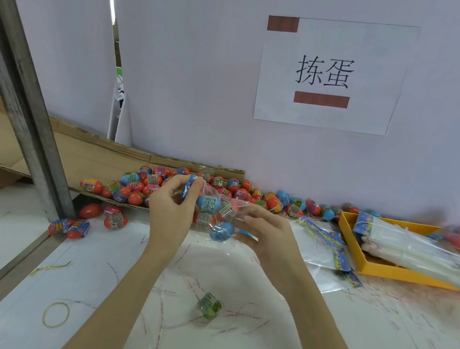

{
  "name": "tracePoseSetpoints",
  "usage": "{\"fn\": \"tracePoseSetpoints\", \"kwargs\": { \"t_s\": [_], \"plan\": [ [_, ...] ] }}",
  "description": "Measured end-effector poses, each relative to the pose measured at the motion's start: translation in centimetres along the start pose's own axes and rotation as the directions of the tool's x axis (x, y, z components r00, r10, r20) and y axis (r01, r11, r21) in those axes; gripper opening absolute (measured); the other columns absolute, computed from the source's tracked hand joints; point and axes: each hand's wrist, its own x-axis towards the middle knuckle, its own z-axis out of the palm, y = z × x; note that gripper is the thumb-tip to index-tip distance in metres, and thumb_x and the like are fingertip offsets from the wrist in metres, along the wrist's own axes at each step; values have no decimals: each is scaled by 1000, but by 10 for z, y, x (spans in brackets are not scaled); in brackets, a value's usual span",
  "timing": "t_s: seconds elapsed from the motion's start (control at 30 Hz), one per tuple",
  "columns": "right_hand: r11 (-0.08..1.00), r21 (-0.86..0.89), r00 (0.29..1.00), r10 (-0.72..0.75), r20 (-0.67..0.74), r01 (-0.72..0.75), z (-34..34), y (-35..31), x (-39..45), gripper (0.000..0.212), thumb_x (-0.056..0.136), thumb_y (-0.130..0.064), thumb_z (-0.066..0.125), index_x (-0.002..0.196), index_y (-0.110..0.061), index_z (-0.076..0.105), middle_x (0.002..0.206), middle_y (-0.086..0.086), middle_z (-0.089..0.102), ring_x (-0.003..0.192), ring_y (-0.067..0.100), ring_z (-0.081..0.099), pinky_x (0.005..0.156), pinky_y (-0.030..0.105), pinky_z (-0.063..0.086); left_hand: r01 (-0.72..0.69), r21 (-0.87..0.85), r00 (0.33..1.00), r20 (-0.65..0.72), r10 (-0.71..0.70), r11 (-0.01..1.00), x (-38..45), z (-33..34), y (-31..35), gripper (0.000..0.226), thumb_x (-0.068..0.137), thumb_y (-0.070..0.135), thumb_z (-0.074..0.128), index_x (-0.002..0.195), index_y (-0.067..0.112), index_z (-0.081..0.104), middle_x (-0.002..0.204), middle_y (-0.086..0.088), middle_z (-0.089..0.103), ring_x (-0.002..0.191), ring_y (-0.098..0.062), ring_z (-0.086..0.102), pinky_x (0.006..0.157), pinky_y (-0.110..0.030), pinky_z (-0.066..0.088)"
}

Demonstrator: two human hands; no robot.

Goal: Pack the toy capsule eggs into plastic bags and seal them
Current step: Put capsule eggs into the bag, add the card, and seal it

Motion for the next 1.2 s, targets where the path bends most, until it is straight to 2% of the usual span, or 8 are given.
{"fn": "tracePoseSetpoints", "kwargs": {
  "t_s": [0.1, 0.17, 0.3, 0.5, 0.73, 0.83, 0.97, 1.2],
  "plan": [
    [994, -107, 999, -26, -28, 23, 5, 3, -2, 17, 101, -16, 65, 113, -13, 77, 105, 6, 79, 101, 20, 75, 78, 27, 61, -6, -14, 1000, 11, 6, 1000, -1, 1, 2, 4, 101, 30, 67, 99, 31, 71, 88, 19, 72, 87, -4, 72, 76, -39, 66],
    [994, -106, 996, -33, -85, 24, 8, 4, -3, 15, 99, -21, 67, 109, -17, 78, 101, 5, 80, 94, 17, 76, 74, 25, 61, -19, -27, 1000, 24, 19, 999, -2, 1, 4, 10, 101, 29, 67, 95, 37, 69, 88, 20, 72, 87, -5, 72, 75, -39, 66],
    [998, -41, 995, 35, -92, -39, 7, 5, -3, 16, 97, -20, 71, 109, -14, 79, 102, 7, 80, 93, 18, 76, 75, 25, 60, -104, -13, 993, 50, 104, 995, -2, 0, 6, 13, 104, 25, 63, 96, 35, 67, 88, 10, 68, 84, -15, 69, 72, -38, 63],
    [996, -12, 987, 88, -133, -90, 5, 7, -1, 15, 94, -17, 74, 106, -12, 80, 100, 7, 80, 91, 15, 73, 82, 30, 56, -138, 3, 989, 50, 138, 990, -4, 1, 10, 26, 108, 14, 56, 104, 38, 66, 101, 26, 69, 97, -1, 67, 76, -22, 61],
    [998, 30, 998, 55, -43, -54, -3, 2, -1, 17, 95, -10, 71, 110, -6, 78, 107, 10, 79, 98, 19, 76, 82, 27, 61, -248, 74, 967, 80, 242, 966, -4, 1, 9, 17, 104, 12, 60, 112, 25, 67, 106, 20, 68, 101, 5, 65, 75, -10, 55],
    [997, 29, 997, 73, -26, -72, -6, 3, -1, 18, 94, -13, 72, 108, -3, 78, 107, 13, 78, 97, 21, 75, 85, 28, 61, -279, 82, 956, 113, 269, 957, -5, 1, 10, 20, 104, 10, 61, 111, 28, 68, 106, 17, 70, 99, 2, 68, 77, -15, 58],
    [994, 8, 993, 110, -45, -110, -7, 4, -1, 14, 88, -10, 76, 100, -2, 79, 102, 13, 79, 93, 19, 75, 86, 30, 61, -258, 120, 963, 109, 245, 959, -2, -1, 7, 17, 103, 11, 63, 115, 16, 73, 106, 7, 74, 101, -8, 70, 83, -28, 62],
    [984, -37, 985, 173, -26, -174, -7, 3, 1, 4, 80, -11, 79, 79, -12, 84, 93, 11, 79, 89, 18, 76, 83, 26, 60, -197, 90, 976, 116, 186, 976, 1, -5, 6, 16, 97, 19, 74, 105, 33, 71, 91, 25, 73, 91, 1, 72, 71, -17, 60]
  ]
}}
